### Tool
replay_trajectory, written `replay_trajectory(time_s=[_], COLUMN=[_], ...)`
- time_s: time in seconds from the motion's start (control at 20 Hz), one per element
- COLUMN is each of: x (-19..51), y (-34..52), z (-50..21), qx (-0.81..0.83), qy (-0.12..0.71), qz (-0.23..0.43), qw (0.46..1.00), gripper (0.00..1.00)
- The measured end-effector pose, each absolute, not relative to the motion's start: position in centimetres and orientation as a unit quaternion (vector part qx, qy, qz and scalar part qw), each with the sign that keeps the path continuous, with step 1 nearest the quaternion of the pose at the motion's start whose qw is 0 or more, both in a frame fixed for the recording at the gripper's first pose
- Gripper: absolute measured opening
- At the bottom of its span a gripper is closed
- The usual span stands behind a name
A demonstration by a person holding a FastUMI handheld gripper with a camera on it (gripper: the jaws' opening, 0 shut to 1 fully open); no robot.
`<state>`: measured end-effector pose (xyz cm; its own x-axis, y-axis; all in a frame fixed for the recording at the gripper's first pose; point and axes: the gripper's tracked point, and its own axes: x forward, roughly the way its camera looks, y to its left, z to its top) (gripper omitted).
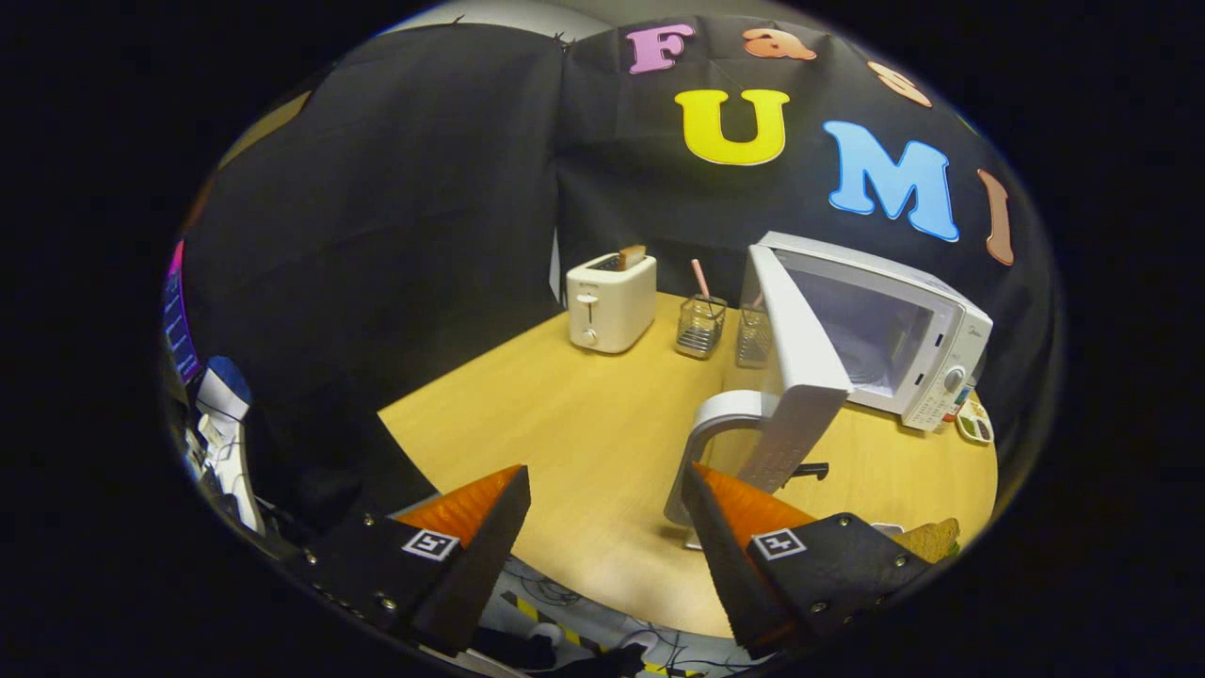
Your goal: Open the microwave, put the food inside, and close the microwave door.
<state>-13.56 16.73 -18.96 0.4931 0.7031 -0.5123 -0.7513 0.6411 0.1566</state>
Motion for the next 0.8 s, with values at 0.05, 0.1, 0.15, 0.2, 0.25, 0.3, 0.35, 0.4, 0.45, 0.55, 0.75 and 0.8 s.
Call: replay_trajectory(time_s=[0.05, 0.1, 0.15, 0.2, 0.25, 0.3, 0.35, 0.4, 0.45, 0.55, 0.75, 0.8], x=[-13.4, -12.8, -11.8, -10.4, -8.8, -7.1, -5.4, -3.8, -2.2, 0.6, 5.6, 6.6], y=[16.4, 15.8, 14.9, 13.8, 12.8, 11.6, 10.3, 9.1, 8.2, 6.2, 1.3, 0.1], z=[-17.1, -15.1, -13.4, -12.0, -11.0, -10.3, -10.1, -10.4, -10.8, -11.5, -12.5, -12.7], qx=[-0.019, 0.002, 0.019, 0.033, 0.046, 0.054, 0.059, 0.063, 0.070, 0.083, 0.100, 0.105], qy=[0.263, 0.247, 0.232, 0.219, 0.208, 0.198, 0.192, 0.194, 0.198, 0.205, 0.212, 0.213], qz=[0.426, 0.425, 0.419, 0.410, 0.400, 0.388, 0.372, 0.358, 0.346, 0.329, 0.287, 0.276], qw=[0.865, 0.871, 0.878, 0.885, 0.892, 0.898, 0.906, 0.911, 0.914, 0.918, 0.929, 0.932], gripper=[0.97, 0.97, 0.97, 0.97, 0.97, 0.97, 0.98, 0.97, 0.98, 0.98, 0.98, 0.98])
